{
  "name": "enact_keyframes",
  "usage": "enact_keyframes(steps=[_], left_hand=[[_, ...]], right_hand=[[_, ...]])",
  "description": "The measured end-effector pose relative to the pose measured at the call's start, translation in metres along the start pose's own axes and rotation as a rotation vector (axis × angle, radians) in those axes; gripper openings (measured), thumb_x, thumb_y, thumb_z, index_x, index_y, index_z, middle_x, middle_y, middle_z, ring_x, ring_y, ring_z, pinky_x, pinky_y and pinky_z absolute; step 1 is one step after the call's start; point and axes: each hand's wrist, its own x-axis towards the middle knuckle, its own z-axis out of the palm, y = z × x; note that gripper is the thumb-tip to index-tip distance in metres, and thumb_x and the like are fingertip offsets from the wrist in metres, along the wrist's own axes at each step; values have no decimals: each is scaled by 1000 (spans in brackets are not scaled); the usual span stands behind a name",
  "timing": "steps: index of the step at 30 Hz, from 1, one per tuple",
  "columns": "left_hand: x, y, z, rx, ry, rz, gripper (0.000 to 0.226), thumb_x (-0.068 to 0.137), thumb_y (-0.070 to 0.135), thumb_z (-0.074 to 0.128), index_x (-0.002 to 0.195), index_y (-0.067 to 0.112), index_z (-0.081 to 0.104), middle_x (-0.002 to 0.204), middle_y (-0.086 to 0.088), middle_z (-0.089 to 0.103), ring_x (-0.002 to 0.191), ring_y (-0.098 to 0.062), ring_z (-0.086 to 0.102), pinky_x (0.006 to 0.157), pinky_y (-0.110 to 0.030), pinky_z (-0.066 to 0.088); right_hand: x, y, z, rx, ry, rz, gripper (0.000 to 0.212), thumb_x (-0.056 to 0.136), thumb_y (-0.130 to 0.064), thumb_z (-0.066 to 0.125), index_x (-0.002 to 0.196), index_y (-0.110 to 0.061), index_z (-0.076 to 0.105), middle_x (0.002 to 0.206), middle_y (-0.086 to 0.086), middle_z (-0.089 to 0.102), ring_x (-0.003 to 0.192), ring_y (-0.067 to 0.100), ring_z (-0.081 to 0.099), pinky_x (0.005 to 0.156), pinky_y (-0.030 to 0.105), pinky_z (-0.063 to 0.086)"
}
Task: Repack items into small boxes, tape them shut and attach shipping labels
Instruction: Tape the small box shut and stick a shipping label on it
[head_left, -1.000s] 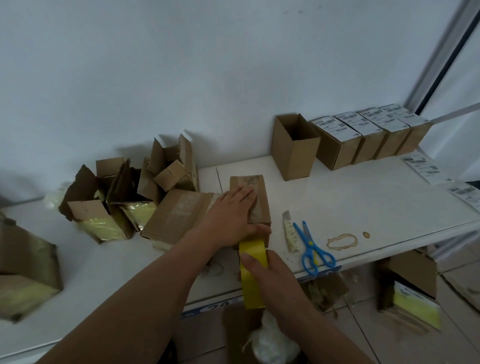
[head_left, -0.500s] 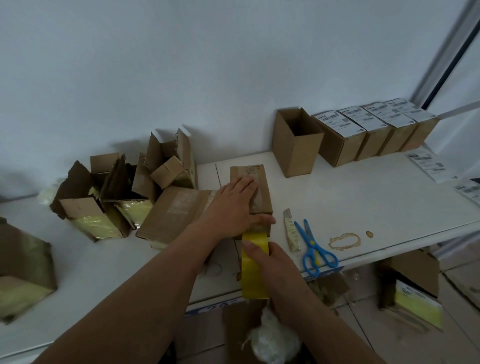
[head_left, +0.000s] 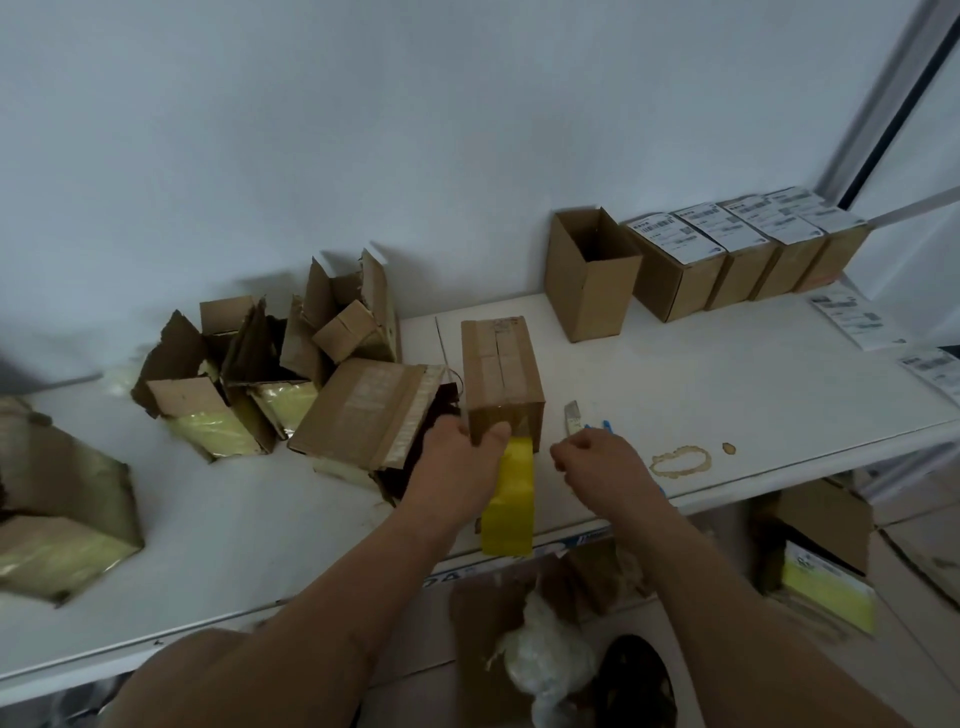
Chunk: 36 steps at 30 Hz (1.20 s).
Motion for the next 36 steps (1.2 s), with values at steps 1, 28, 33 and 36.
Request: enact_keyframes(steps=[1, 28, 33, 36], left_hand=[[1, -2, 3, -72, -47, -102, 64, 94, 56, 51, 140, 13, 38, 131, -6, 50, 113, -24, 52, 91, -34, 44], [25, -5, 14, -641, -187, -318, 17, 97, 21, 54, 112, 16, 59, 85, -9, 63, 67, -21, 63, 46, -26, 53], [22, -6, 21, -605, -94, -251, 24, 90, 22, 56, 111, 10, 61, 105, -13, 65, 90, -30, 63, 88, -49, 55], [20, -5, 22, -632, -82, -260, 21, 91, 22, 55, 109, 10, 60, 99, -12, 63, 88, -30, 61, 88, -49, 54]], right_hand=[[7, 5, 2, -168, 71, -50, 16, 97, -28, 50, 97, -16, 60, 102, 8, 65, 87, 20, 57, 74, 30, 44], [4, -22, -27, -297, 273, -224, 25, 90, -26, 54, 77, -7, 64, 74, 8, 61, 73, 25, 55, 54, 28, 35], [-36, -33, -53, -326, 150, -356, 21, 93, -20, 55, 95, -12, 75, 83, 2, 69, 65, 6, 53, 56, 3, 40], [-36, -34, -52, -317, 109, -373, 22, 91, -19, 58, 106, -18, 75, 73, -15, 59, 64, 2, 53, 57, -2, 38]])
